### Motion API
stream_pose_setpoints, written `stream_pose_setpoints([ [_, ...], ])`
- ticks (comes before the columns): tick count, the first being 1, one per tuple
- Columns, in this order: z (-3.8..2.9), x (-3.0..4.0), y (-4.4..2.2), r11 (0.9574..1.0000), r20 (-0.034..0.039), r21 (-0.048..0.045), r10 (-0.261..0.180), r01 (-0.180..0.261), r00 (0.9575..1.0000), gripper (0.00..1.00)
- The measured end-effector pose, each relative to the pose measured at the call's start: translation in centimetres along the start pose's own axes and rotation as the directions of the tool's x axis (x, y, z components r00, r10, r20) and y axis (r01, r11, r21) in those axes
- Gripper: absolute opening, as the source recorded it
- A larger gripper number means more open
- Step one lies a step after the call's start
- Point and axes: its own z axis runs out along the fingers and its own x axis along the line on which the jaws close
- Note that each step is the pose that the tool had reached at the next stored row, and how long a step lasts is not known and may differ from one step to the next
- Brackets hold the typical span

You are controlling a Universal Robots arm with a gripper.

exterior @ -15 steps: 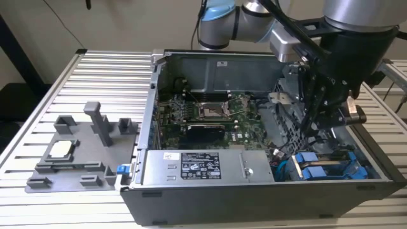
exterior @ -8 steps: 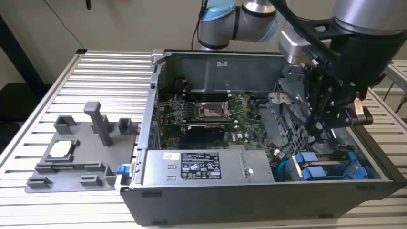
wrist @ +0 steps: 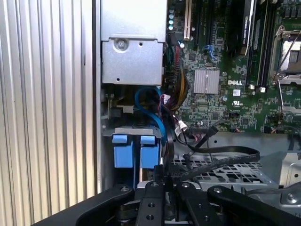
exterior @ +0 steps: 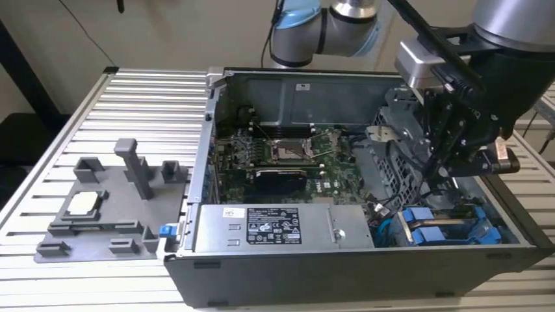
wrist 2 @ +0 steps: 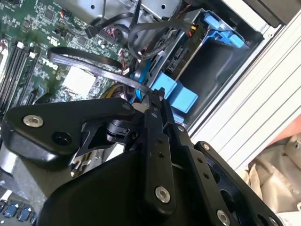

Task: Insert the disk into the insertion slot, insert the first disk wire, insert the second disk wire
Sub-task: 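Insert the second disk wire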

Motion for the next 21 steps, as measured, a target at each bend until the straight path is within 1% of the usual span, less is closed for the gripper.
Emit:
stream_pose_setpoints([
  [5, 0.06, 0.20, -0.77, 0.9994, 0.0027, -0.0344, 0.000, 0.000, 1.0000, 0.16],
  [10, 0.13, 0.37, -1.54, 0.9976, 0.0044, -0.0699, 0.001, 0.000, 1.0000, 0.16],
  [16, 0.21, 0.59, -2.52, 0.9937, 0.0063, -0.1117, 0.001, -0.001, 1.0000, 0.16],
  [21, 0.28, 0.77, -3.39, 0.9896, 0.0076, -0.1439, 0.002, -0.001, 1.0000, 0.16],
])
